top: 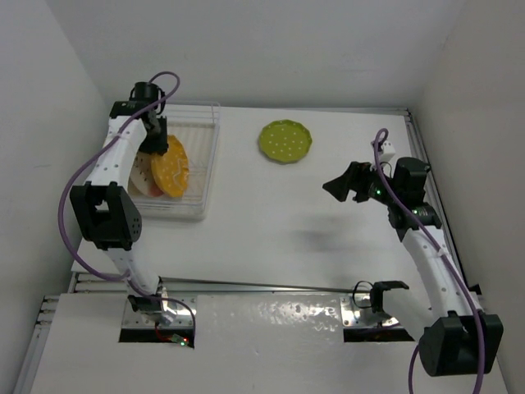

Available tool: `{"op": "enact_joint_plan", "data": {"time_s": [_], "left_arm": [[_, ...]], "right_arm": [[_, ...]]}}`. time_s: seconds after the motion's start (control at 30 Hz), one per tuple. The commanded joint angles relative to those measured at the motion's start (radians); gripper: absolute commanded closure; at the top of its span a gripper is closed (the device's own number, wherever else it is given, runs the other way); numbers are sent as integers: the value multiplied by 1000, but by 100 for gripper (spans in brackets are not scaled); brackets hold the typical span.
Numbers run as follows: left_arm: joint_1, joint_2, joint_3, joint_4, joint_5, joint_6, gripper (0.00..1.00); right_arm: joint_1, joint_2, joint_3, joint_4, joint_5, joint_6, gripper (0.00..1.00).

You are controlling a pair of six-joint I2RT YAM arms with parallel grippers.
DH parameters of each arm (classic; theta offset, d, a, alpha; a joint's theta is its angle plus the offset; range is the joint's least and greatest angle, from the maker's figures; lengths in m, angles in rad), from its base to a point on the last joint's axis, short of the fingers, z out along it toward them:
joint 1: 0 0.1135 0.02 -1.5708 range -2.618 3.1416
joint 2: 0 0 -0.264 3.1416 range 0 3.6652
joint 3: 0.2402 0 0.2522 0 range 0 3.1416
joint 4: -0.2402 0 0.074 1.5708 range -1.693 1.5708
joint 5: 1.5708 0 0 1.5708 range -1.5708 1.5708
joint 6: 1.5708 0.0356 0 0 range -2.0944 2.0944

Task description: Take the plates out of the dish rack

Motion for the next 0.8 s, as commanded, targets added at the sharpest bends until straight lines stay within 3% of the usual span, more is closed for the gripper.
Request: {"op": "enact_joint_plan", "data": {"time_s": [0.0, 0.17, 0.37, 0.7, 0.77], "left_arm": [[92, -15, 59, 22, 115, -68, 100], [100, -36, 49, 108, 234, -50, 100], [100, -13, 178, 109, 216, -28, 100], [102, 60, 49, 113, 56, 65, 100], [102, 86, 69, 91, 71, 50, 90]], "right_arm": [[6, 22, 78, 18, -12, 17, 15], [6, 87, 134, 51, -32, 66, 26], [7, 122, 165, 87, -32, 101, 35], [6, 121, 142, 116, -15, 100, 32], [6, 124, 142, 120, -15, 101, 30]]}}
